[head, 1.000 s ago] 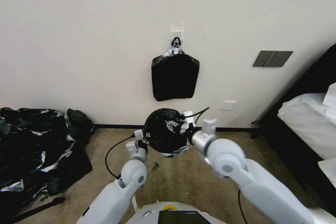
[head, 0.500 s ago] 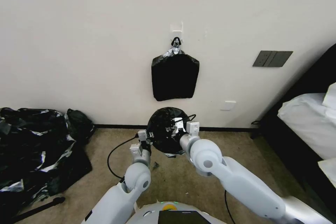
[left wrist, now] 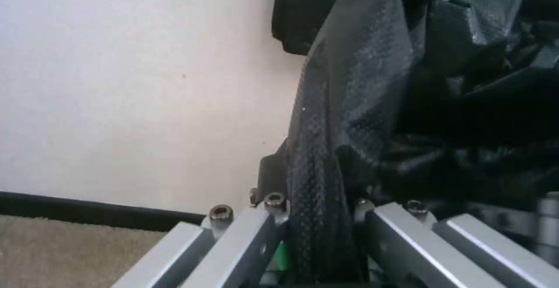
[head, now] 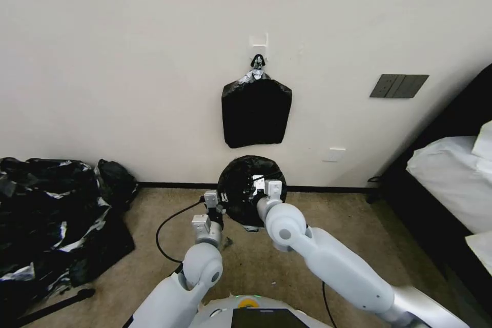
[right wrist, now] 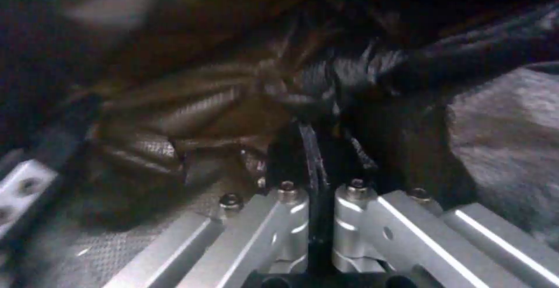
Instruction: Place a trash bag onto the trash bin.
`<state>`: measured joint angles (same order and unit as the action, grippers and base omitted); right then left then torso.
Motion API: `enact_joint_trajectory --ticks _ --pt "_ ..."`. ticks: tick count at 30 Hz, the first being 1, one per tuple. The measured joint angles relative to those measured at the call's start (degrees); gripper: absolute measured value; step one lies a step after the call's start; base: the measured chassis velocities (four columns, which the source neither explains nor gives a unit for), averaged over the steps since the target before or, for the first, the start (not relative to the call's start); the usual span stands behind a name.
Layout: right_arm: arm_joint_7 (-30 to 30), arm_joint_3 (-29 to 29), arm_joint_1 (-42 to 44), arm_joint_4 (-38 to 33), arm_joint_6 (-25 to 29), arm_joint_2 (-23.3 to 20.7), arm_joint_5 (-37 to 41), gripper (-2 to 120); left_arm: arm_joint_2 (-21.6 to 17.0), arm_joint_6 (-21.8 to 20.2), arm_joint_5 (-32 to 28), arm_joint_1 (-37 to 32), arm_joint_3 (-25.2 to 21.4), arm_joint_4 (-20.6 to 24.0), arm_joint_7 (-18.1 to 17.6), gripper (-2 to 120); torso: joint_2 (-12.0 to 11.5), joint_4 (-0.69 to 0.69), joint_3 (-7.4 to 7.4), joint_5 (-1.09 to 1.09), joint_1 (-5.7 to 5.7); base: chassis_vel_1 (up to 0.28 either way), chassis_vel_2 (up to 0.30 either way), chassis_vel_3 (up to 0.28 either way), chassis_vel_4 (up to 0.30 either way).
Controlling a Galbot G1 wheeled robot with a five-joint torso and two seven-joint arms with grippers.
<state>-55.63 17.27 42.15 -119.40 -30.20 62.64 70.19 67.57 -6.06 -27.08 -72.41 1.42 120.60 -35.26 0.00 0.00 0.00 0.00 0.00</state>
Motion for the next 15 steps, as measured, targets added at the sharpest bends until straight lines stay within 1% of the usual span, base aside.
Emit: enact_joint_trajectory --ticks 15 --pt "0.0 -0.6 0.0 6.7 1.0 2.8 -2.3 0 -0.4 0.2 0.9 -1.7 0.9 1.8 0.8 1 0.0 0.0 0.0 0.0 0.0 0.0 0.0 0.0 0.0"
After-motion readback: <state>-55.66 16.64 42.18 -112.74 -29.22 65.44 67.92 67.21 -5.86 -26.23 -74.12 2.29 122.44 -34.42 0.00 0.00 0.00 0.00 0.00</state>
